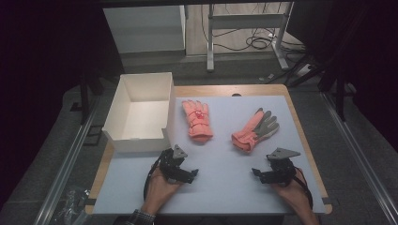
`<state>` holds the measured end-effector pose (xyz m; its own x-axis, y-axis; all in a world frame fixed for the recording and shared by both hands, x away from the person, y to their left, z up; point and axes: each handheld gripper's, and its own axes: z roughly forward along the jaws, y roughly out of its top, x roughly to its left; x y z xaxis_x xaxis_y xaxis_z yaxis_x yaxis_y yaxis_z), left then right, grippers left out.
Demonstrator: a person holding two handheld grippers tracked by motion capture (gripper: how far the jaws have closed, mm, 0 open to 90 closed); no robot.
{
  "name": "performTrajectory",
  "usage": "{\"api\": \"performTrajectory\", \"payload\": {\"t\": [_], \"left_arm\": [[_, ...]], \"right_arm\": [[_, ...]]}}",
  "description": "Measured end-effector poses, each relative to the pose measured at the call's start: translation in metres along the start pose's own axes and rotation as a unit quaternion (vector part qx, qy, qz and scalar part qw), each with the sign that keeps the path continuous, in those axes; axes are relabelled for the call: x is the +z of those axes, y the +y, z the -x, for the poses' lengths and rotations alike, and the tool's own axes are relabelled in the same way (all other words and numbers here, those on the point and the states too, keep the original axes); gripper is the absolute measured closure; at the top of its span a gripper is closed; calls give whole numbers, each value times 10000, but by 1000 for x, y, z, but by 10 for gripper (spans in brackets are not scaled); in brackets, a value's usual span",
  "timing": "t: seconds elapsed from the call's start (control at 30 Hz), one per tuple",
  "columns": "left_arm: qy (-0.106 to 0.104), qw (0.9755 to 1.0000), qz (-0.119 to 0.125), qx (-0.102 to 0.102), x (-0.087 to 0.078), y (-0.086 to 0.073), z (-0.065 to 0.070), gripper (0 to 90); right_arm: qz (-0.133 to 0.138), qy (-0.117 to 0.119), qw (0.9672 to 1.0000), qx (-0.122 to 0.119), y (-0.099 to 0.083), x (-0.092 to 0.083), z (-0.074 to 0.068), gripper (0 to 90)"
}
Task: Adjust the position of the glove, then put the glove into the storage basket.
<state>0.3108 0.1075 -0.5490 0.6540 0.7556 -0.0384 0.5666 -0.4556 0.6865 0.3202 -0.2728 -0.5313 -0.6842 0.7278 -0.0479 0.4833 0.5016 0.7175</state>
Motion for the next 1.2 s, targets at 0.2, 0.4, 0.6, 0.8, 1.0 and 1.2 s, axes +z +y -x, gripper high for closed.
{"api": "performTrajectory", "payload": {"t": [0.2,0.4,0.6,0.8,1.0,1.2], "left_arm": [[2,10000,-8,-12,0,0,0,0],[14,10000,-65,21,0,1,0,0],[7,10000,-29,12,0,0,0,0],[2,10000,-12,-10,0,0,0,0],[6,10000,-19,12,0,0,0,0],[8,10000,-19,15,0,0,0,0]], "right_arm": [[-29,33,10000,-17,1,0,0,149],[-8,5,10000,71,1,0,0,172],[2,38,9996,290,3,-3,5,177],[83,108,9984,550,9,-8,12,182],[28,64,9982,587,12,-7,15,182],[0,32,9986,529,13,-6,16,181]]}}
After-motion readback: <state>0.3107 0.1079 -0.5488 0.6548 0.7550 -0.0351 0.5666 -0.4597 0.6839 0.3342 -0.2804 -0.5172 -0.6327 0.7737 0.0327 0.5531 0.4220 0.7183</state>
